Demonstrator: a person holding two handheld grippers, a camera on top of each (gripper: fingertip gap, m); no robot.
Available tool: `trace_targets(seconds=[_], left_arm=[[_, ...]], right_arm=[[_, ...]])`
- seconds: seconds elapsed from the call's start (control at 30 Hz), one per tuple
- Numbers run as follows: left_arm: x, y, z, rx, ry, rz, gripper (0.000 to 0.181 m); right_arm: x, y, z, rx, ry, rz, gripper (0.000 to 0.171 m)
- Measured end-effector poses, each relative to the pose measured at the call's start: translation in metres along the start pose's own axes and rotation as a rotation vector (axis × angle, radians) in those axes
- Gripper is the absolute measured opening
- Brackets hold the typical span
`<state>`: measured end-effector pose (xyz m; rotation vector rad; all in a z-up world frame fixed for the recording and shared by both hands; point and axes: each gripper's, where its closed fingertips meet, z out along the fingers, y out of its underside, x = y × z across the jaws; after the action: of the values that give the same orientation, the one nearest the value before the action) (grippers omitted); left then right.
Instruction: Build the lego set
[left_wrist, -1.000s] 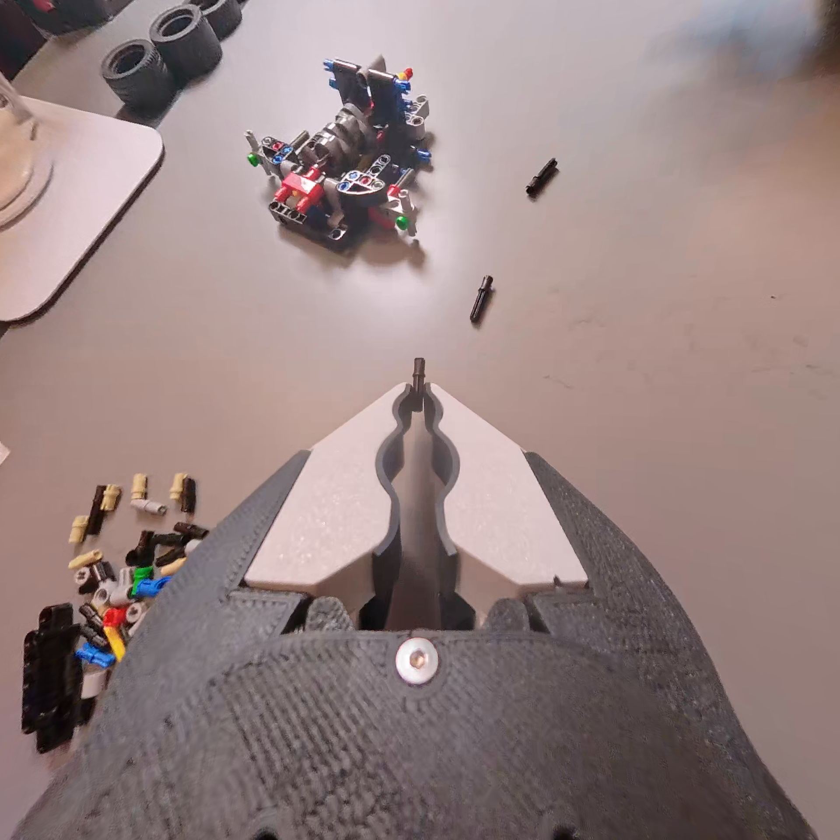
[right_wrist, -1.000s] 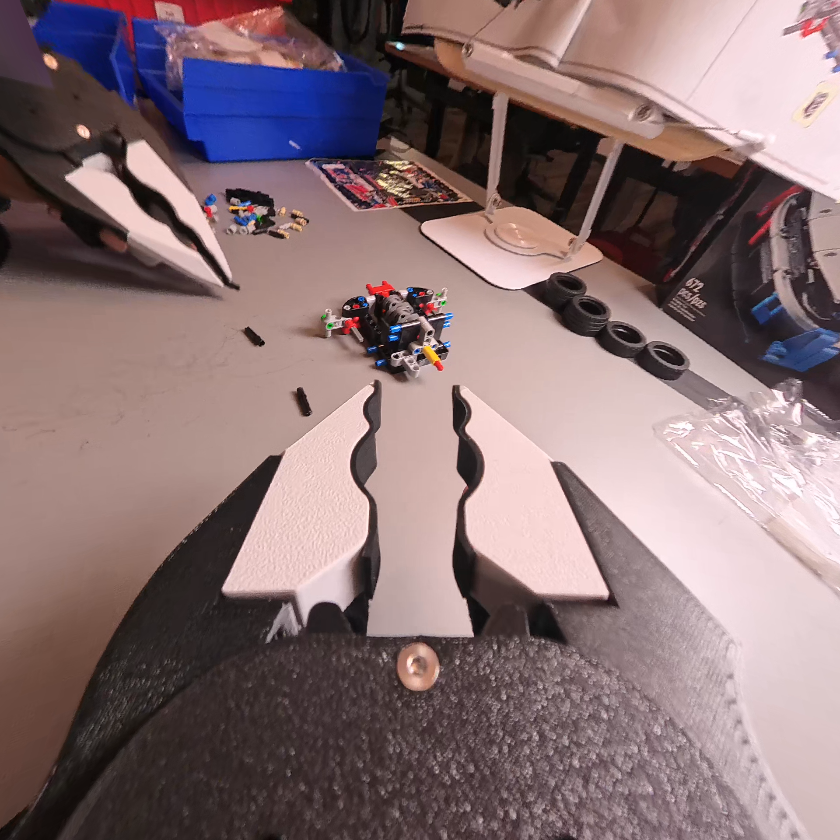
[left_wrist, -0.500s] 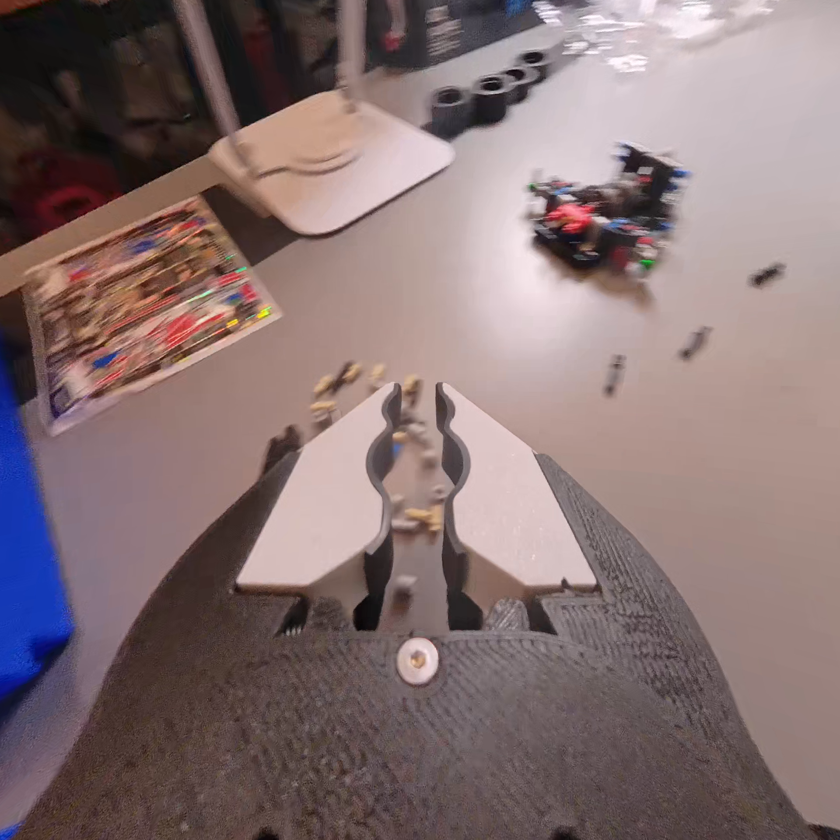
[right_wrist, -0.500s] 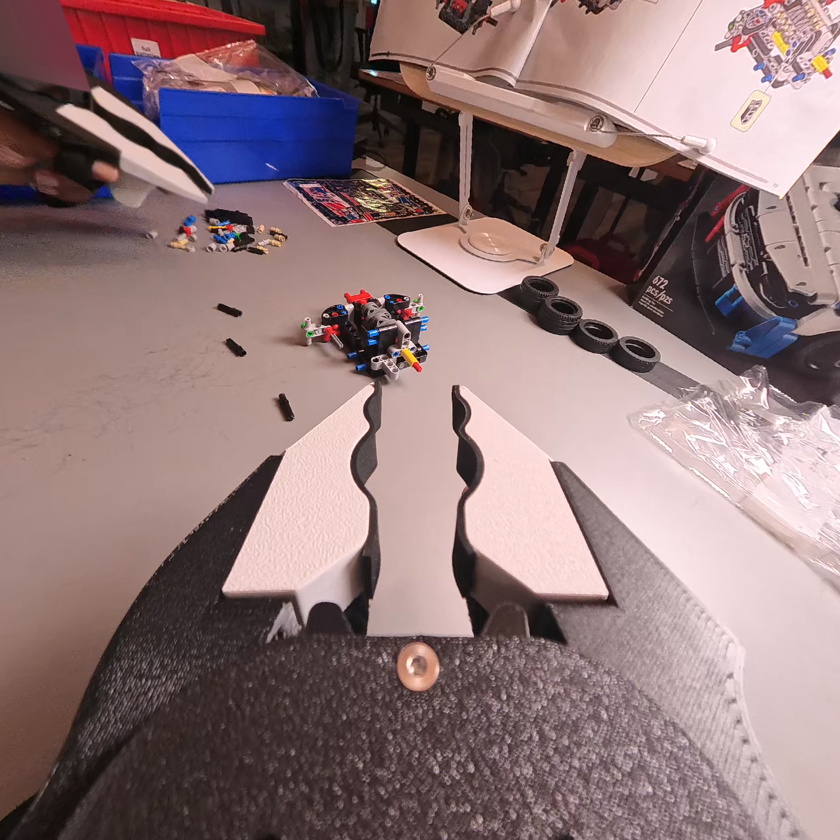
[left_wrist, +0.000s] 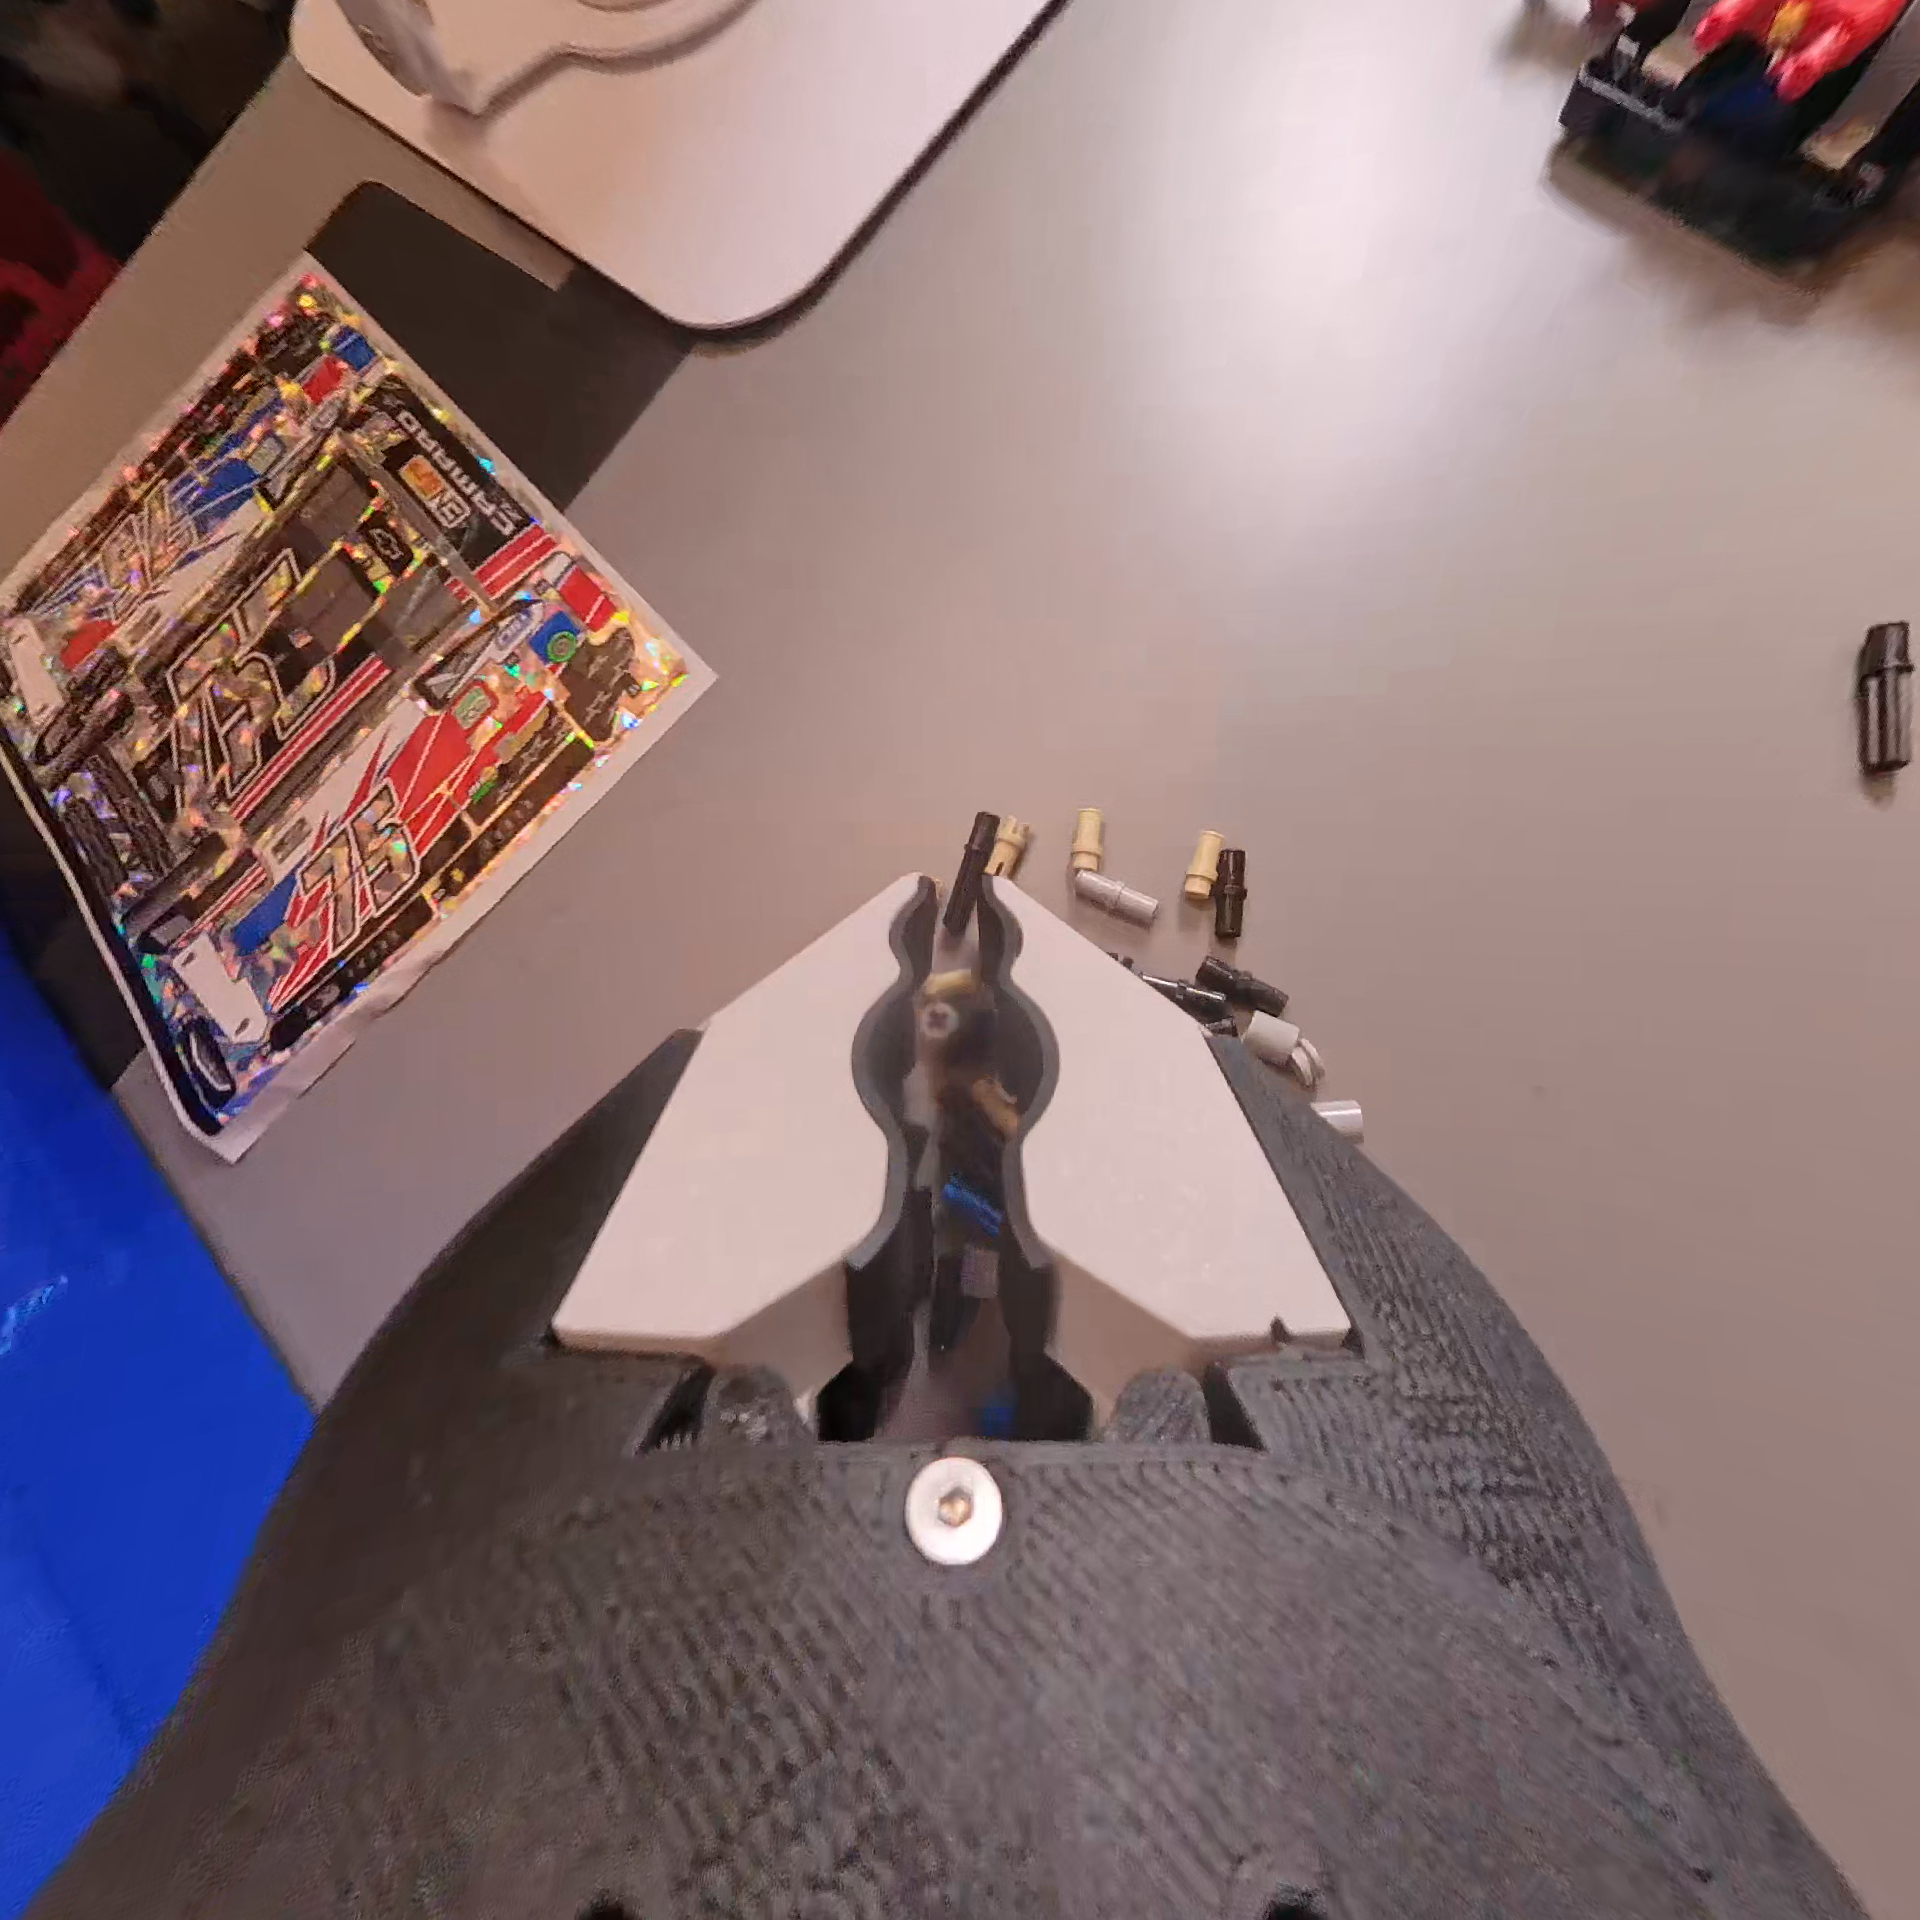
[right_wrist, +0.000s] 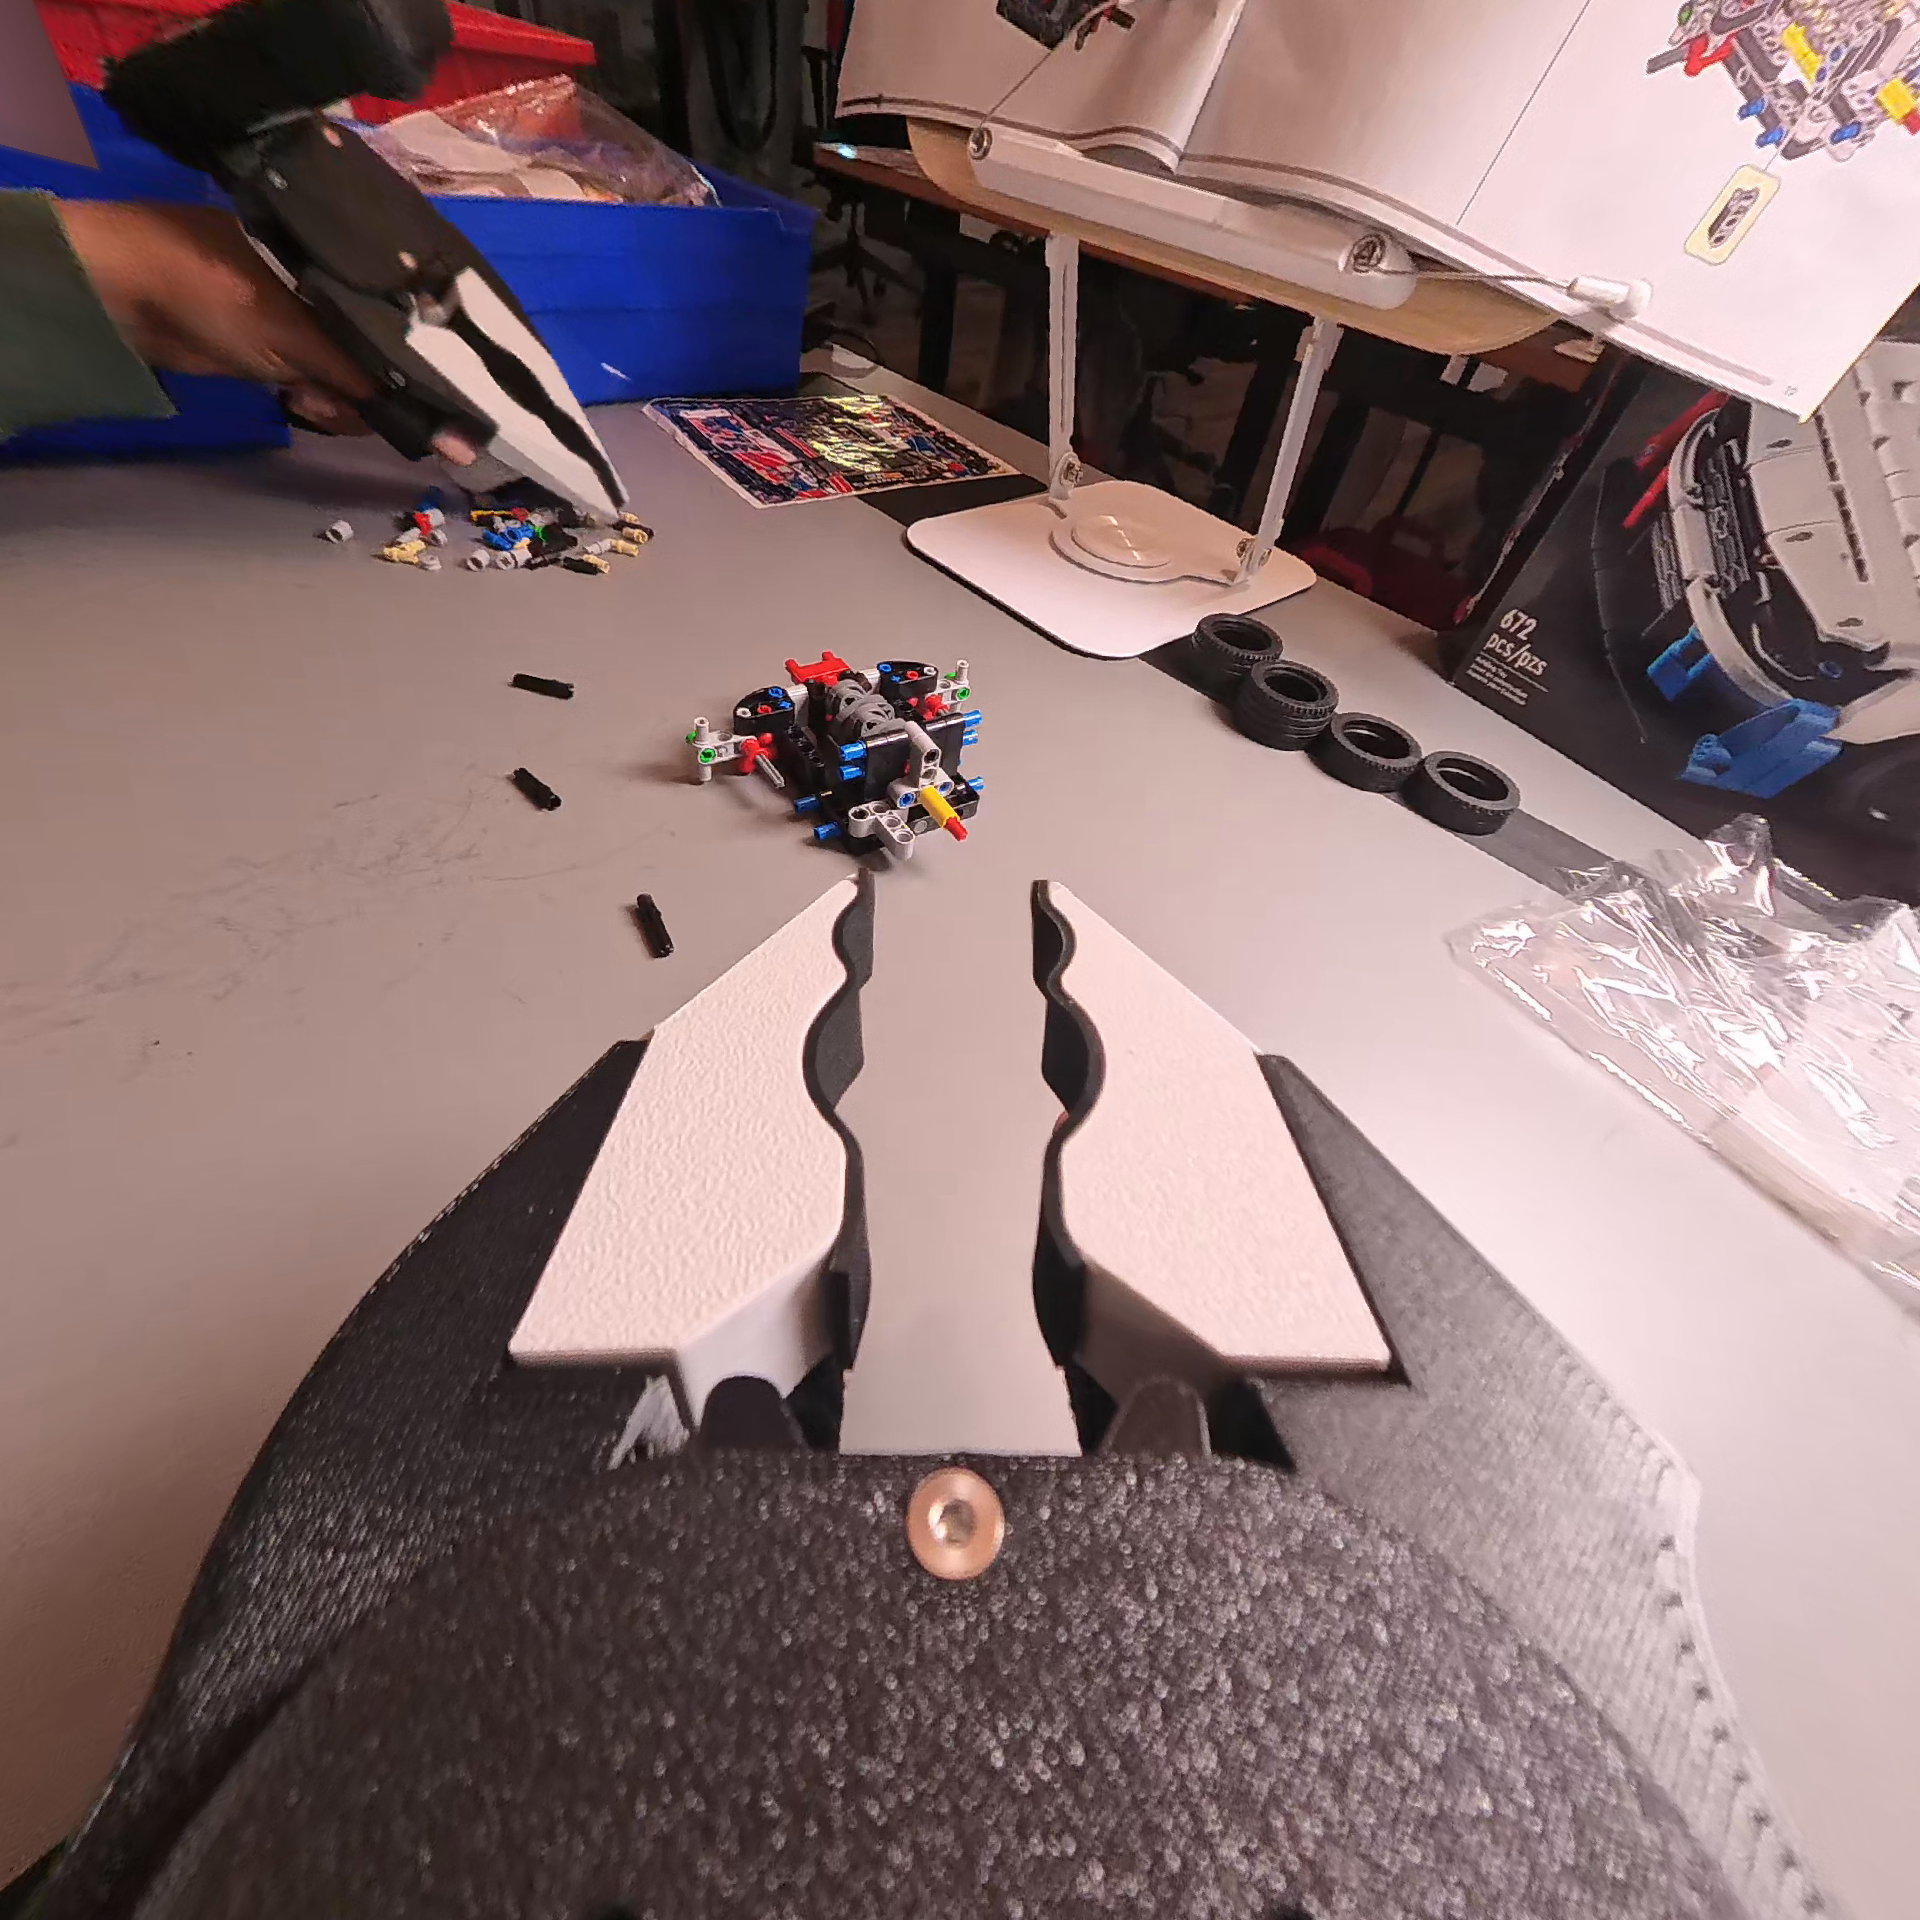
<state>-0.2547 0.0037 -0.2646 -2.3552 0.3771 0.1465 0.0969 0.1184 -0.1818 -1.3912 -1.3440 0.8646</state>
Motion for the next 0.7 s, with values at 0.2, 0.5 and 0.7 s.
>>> trace_targets(seconds=[0.2, 0.5, 0.7], left_arm=[[0.003, 0.002, 0.007, -0.022, 0.03, 0.027, 0.002], [-0.012, -0.005, 0.001, -0.045, -0.043, 0.067, 0.002], [0.07, -0.047, -0.021, 0.038, 0.157, 0.114, 0.002]], right_arm=[[0.002, 0.003, -0.001, -0.006, 0.002, 0.005, 0.028], [0.001, 0.002, -0.001, -0.003, -0.001, 0.004, 0.028], [-0.003, 0.001, 0.0, -0.005, -0.015, -0.007, 0.027]])
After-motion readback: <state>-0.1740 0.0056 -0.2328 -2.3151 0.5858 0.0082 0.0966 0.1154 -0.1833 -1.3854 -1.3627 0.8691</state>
